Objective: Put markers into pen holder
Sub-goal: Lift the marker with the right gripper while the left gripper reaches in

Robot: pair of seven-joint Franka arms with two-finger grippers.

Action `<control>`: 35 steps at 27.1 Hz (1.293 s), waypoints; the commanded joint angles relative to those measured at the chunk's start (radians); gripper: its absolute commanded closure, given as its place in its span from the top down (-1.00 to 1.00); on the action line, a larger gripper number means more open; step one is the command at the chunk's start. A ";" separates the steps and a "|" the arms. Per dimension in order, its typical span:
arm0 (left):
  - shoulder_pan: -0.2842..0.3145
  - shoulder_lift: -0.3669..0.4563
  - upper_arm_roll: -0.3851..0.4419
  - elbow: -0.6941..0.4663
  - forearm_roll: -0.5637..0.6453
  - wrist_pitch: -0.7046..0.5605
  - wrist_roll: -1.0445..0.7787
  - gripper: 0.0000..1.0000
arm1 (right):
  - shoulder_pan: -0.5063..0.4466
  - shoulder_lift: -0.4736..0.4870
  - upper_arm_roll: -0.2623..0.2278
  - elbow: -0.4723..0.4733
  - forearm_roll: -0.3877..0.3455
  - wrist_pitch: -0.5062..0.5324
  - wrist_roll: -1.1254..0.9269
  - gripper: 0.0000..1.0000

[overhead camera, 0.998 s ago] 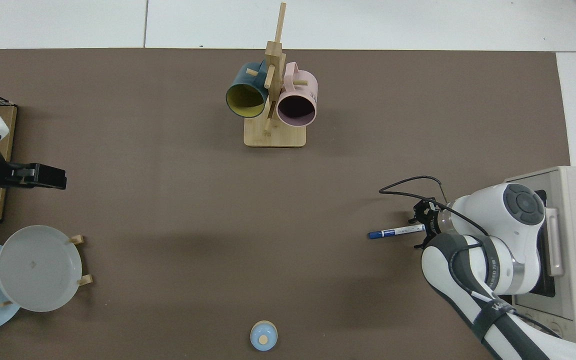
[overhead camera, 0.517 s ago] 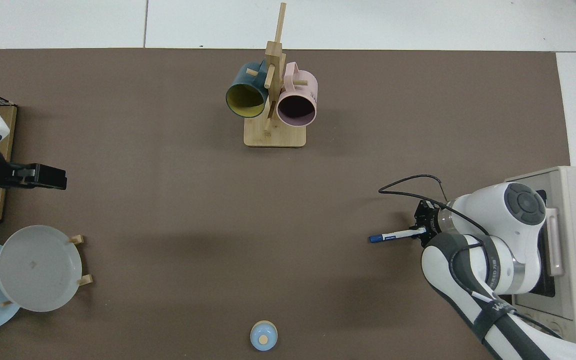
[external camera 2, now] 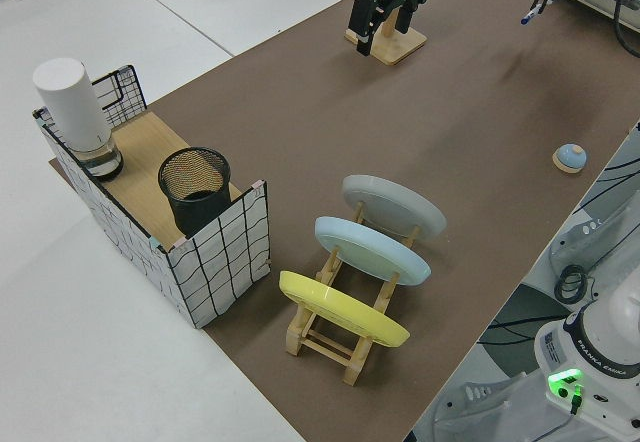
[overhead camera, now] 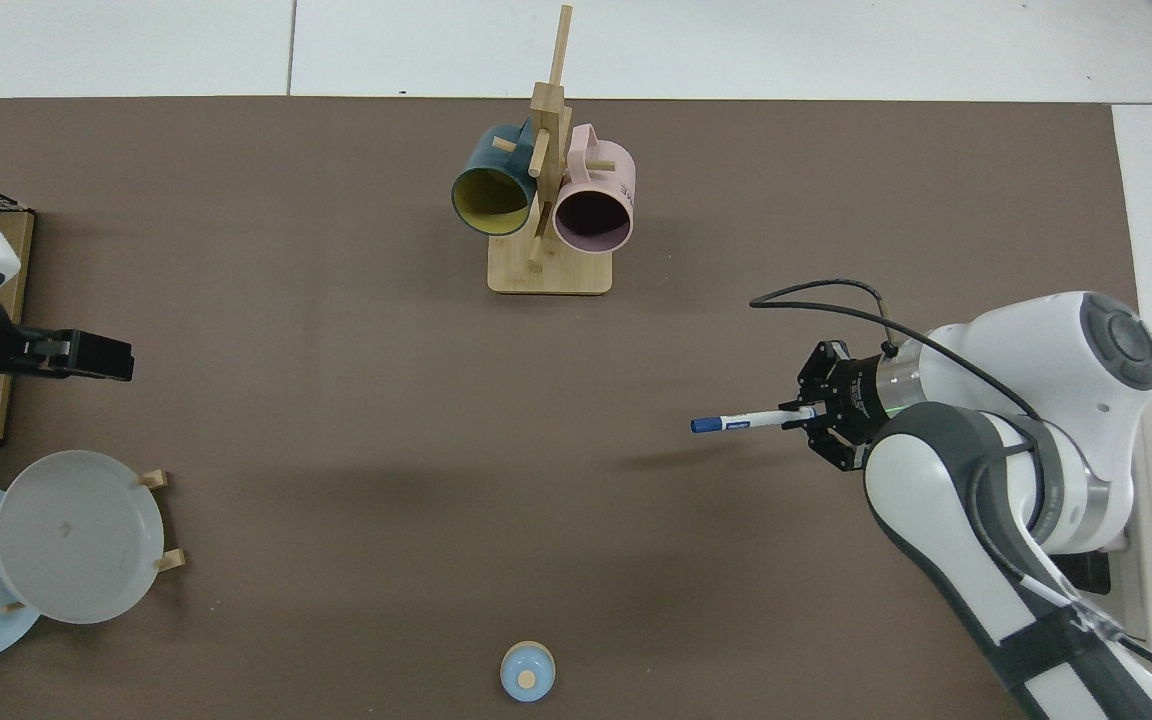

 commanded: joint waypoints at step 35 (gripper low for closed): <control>-0.045 -0.031 -0.076 0.031 -0.037 -0.026 0.858 1.00 | 0.469 0.020 0.003 0.214 0.326 0.401 0.619 -1.00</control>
